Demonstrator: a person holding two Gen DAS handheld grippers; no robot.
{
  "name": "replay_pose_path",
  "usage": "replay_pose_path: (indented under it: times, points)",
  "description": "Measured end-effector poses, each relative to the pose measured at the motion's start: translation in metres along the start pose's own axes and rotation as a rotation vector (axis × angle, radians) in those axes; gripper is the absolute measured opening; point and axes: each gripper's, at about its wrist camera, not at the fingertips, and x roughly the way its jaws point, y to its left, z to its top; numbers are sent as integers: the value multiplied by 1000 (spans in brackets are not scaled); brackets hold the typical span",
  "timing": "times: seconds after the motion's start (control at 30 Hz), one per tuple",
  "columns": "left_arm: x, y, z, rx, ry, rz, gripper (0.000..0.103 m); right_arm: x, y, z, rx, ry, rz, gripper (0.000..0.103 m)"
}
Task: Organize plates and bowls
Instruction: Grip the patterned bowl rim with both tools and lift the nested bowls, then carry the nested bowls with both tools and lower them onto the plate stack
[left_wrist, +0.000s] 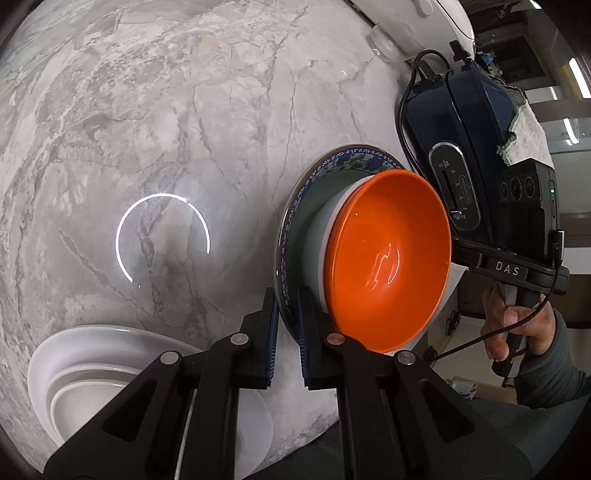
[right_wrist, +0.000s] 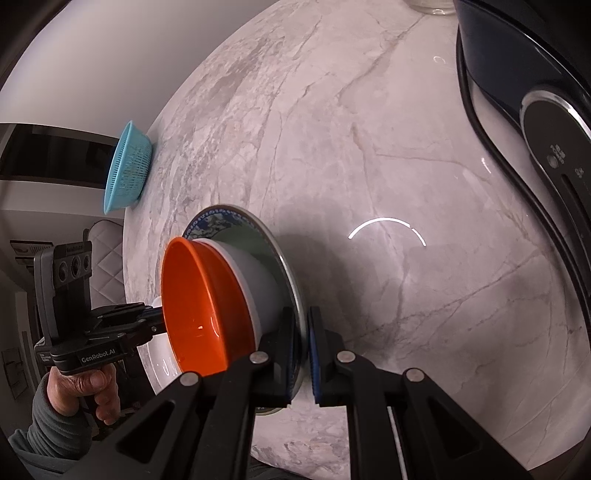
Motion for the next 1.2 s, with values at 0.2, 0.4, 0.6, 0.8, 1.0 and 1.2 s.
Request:
replay_pose_path:
  times: [0.2, 0.4, 0.6, 0.8, 1.0, 1.2]
  points:
    - [-18, 6, -10, -37, -29, 8, 7, 3, 11, 3, -22, 24, -1, 11]
    - [-47, 15, -28, -90, -82, 23, 6, 6, 33, 5, -67, 55, 18, 11]
    - [-77, 29, -53, -150, -139, 52, 7, 16, 64, 6, -134, 103, 34, 11]
    - [-106, 52, -87, -226, -193, 73, 7, 32, 102, 2, -210, 153, 49, 11]
    - [-129, 79, -123, -303, -236, 89, 6, 54, 137, -6, -282, 209, 67, 11]
    - [-144, 100, -158, -362, -264, 92, 6, 73, 167, -17, -340, 253, 77, 11]
